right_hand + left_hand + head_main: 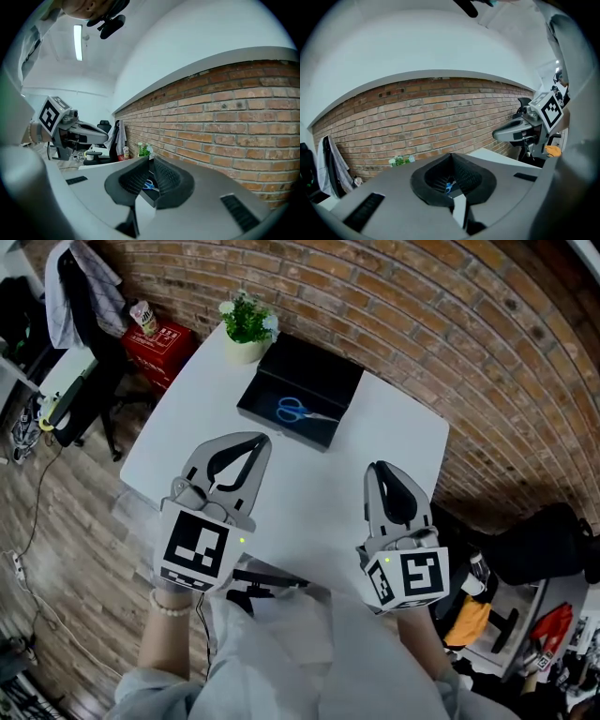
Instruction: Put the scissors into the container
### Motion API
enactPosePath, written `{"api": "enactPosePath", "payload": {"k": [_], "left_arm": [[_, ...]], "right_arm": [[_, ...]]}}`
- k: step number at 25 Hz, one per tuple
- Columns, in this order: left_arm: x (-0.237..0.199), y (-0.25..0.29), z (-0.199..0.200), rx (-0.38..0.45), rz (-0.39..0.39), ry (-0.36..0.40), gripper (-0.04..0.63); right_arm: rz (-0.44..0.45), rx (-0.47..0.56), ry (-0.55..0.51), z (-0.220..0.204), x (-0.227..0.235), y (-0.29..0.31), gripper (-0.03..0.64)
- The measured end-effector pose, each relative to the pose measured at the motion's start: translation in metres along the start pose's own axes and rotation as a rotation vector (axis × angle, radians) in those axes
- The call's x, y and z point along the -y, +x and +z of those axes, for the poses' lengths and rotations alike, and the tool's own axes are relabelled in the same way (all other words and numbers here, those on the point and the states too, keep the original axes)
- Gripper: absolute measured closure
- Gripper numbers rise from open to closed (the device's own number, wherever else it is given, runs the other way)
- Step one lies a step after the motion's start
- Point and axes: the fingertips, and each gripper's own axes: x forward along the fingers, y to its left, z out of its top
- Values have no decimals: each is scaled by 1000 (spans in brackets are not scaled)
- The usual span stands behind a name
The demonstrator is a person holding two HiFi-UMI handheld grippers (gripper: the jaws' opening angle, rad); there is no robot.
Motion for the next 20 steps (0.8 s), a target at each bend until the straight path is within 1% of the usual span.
{"api": "enactPosePath", "payload": {"k": [4,13,20], "left_arm": [[5,-10,6,20,4,-2,577],[13,-21,3,22,15,-18,577],[20,-19,3,16,-1,8,577]], "right_arm": [[9,6,-4,3,-5,-3,557],[-4,20,-7,4,-9,-12,558],[-8,17,-22,5,-12,-17,558]]}}
